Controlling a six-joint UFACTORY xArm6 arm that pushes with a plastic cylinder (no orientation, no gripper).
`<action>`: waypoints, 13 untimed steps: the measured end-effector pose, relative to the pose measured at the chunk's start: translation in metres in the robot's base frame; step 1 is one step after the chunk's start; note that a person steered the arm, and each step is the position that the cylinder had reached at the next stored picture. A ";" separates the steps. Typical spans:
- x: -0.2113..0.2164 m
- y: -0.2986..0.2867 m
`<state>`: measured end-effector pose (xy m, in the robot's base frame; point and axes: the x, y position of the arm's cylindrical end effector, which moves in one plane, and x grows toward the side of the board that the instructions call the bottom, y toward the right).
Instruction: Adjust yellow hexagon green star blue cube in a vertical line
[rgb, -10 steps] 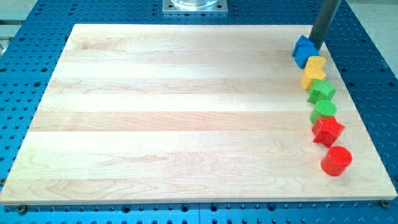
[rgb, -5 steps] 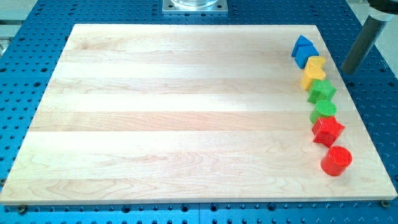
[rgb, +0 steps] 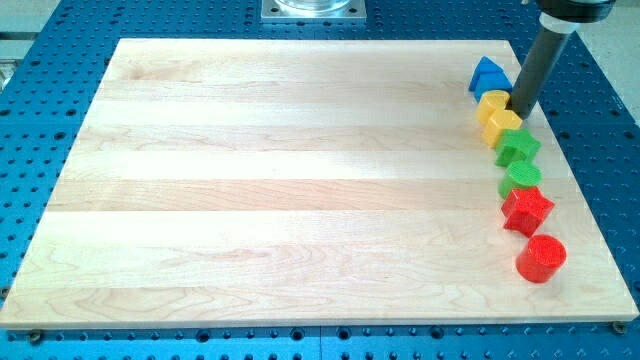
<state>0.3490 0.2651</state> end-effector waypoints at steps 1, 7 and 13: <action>0.000 0.012; -0.017 0.012; -0.060 0.036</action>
<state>0.2889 0.3016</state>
